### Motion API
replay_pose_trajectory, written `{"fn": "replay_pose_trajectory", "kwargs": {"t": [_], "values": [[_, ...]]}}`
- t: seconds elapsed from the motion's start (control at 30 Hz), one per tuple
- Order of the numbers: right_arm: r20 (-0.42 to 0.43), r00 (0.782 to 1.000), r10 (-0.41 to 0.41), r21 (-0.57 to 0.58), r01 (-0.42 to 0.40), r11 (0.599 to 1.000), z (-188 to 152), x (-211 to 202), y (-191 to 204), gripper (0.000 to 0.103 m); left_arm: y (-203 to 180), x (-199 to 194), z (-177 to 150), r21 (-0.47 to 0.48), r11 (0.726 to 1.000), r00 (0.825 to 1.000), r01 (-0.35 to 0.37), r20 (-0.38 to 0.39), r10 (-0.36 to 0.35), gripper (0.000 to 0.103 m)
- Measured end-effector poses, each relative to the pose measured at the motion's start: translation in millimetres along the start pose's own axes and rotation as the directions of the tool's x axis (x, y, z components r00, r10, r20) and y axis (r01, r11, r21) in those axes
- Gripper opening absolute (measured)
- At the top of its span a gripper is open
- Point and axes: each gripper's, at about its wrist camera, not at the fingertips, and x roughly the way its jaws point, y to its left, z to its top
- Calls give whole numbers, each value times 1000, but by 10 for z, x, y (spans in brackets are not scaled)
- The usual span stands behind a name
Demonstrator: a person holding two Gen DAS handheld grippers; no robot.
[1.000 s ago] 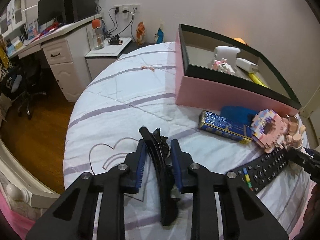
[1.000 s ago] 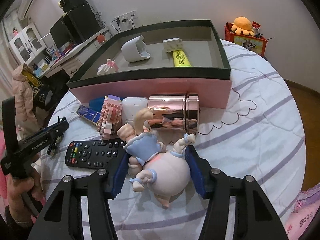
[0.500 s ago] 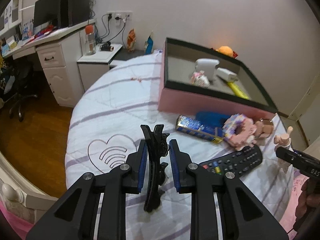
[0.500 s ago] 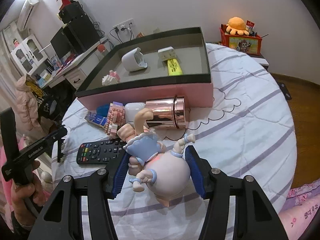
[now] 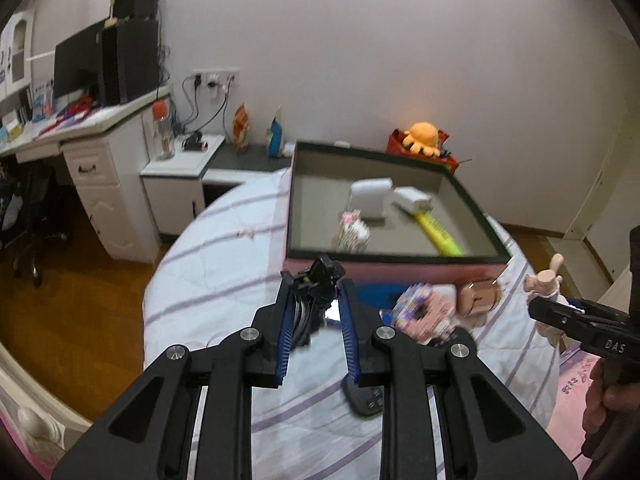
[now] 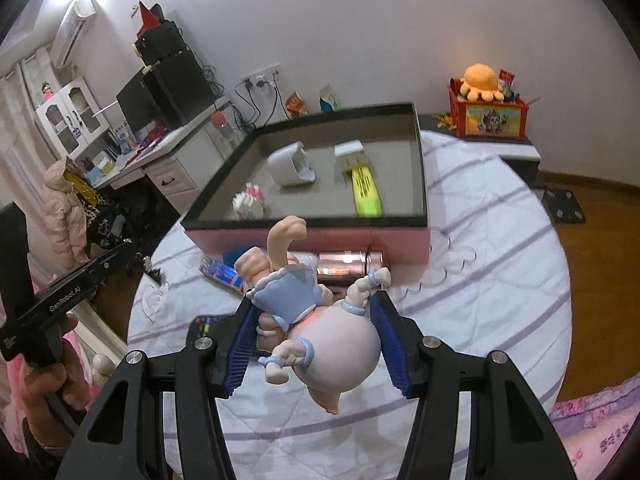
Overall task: Organize rigid objects
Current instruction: 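Carry the hair clip and doll over the pink box and open both tools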
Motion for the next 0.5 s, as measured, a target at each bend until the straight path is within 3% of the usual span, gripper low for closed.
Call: {"fn": "replay_pose_trajectory", "kwargs": {"t": [0.3,0.5], "values": [[82,997,-8,-60,13,998,499,-121,115,57,-185,-187,570,54,996,993,73,92,-78,22],[85,996,-25,-69,30,997,855,73,107,57,-277,67,955,69,990,988,124,86,-130,22]]}}
